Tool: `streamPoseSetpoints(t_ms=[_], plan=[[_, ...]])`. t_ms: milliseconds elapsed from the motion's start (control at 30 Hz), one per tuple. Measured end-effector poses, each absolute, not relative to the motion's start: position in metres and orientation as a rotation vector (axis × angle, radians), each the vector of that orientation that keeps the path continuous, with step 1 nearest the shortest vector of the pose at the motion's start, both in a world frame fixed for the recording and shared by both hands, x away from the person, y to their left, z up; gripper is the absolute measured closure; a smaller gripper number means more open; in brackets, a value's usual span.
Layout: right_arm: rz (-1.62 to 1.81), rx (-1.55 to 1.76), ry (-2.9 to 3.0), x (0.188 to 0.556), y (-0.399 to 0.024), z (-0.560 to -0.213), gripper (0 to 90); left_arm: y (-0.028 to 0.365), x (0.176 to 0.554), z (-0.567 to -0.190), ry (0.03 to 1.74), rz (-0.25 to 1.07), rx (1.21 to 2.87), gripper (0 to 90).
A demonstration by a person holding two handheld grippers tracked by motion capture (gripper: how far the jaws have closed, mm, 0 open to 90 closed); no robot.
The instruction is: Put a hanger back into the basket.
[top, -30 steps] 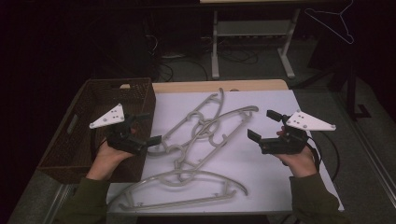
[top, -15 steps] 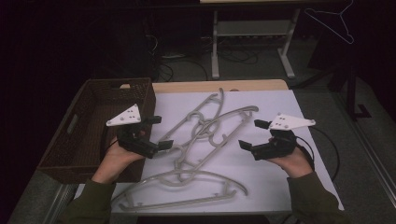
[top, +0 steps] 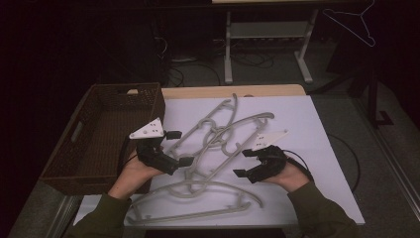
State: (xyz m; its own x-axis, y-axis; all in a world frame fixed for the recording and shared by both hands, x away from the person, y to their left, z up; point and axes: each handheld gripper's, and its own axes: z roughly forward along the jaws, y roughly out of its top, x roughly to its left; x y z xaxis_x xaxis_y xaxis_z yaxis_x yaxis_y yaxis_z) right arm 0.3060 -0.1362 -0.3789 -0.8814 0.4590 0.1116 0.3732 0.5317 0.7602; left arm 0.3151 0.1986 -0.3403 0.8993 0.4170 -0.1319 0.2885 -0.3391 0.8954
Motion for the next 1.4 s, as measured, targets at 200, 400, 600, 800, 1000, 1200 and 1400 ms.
streamPoseSetpoints(t_ms=[200, 400, 600, 800, 1000, 1200, 1400], plan=[[1.233, 0.673, 2.746, 0.305, -0.112, -0.389, 33.0, 0.194, 0.314, -0.346, 0.517, 0.128, 1.963, 0.0], [1.163, 0.563, 2.81, 0.308, -0.092, -0.402, 41.7, 0.191, 0.314, -0.348, 0.513, 0.124, 1.967, 0.0], [1.064, 0.47, 2.861, 0.307, -0.075, -0.419, 49.9, 0.191, 0.313, -0.351, 0.516, 0.115, 1.973, 0.0], [1.019, 0.461, 2.883, 0.305, -0.071, -0.425, 55.6, 0.19, 0.312, -0.351, 0.521, 0.117, 1.971, 0.0], [0.969, 0.439, 2.888, 0.303, -0.066, -0.431, 66.0, 0.19, 0.313, -0.353, 0.517, 0.111, 1.978, 0.0], [0.981, 0.426, 2.89, 0.302, -0.066, -0.431, 78.5, 0.191, 0.312, -0.352, 0.521, 0.115, 1.973, 0.0], [0.985, 0.394, 2.913, 0.3, -0.07, -0.429, 81.0, 0.191, 0.312, -0.352, 0.515, 0.117, 1.973, 0.0]])
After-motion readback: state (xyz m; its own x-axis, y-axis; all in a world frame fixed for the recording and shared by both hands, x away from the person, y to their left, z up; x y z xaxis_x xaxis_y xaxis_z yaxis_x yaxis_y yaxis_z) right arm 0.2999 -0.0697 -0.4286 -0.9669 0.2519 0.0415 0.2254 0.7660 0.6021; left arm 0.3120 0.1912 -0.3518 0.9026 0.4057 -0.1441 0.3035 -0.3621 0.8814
